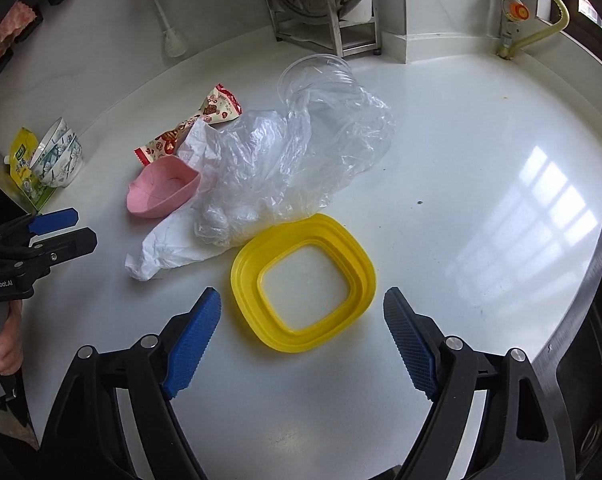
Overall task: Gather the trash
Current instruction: 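Grasp the yellow square ring with the right tool while the left tool moves to the pink dish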
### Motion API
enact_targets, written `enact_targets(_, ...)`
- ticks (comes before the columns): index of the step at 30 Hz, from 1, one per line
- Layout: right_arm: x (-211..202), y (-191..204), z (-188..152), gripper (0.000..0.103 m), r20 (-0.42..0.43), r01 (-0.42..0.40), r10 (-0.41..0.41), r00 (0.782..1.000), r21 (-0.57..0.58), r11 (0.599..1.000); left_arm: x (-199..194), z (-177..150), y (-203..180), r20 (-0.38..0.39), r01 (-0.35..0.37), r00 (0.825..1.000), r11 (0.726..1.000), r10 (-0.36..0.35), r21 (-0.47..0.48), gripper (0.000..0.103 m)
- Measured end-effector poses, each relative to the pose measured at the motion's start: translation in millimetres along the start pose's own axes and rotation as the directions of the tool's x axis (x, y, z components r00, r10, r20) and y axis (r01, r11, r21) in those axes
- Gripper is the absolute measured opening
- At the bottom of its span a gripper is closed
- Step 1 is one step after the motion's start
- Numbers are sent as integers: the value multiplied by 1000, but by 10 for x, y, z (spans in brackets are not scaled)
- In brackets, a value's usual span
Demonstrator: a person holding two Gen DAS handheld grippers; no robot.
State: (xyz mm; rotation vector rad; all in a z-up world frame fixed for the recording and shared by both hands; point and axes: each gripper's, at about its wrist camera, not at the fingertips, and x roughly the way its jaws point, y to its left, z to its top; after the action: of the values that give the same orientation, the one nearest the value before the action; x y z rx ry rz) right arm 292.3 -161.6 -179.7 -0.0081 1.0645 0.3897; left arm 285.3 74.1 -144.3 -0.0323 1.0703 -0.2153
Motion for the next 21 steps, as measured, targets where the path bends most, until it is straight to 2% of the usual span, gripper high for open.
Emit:
enact_targets(3,54,56,11,80,-17,5,-6,1000,-46,999,21,14,3,-2,1,1000,1000,-1,-2,88)
enact_targets(8,133,125,45,80,-8,62,-63,998,-123,990,50,54,14,-1,0,1000,1000,0,-11,88)
enact_targets(18,191,99,83,79,17,52,-51,999,-145,988,125,125,-15,1,1,1000,1000,-1,-19,88)
enact_targets(21,193,123,65,75,21,70,-67,997,-165,984,154,139,-29,-2,4,1000,1000,-4,-20,88)
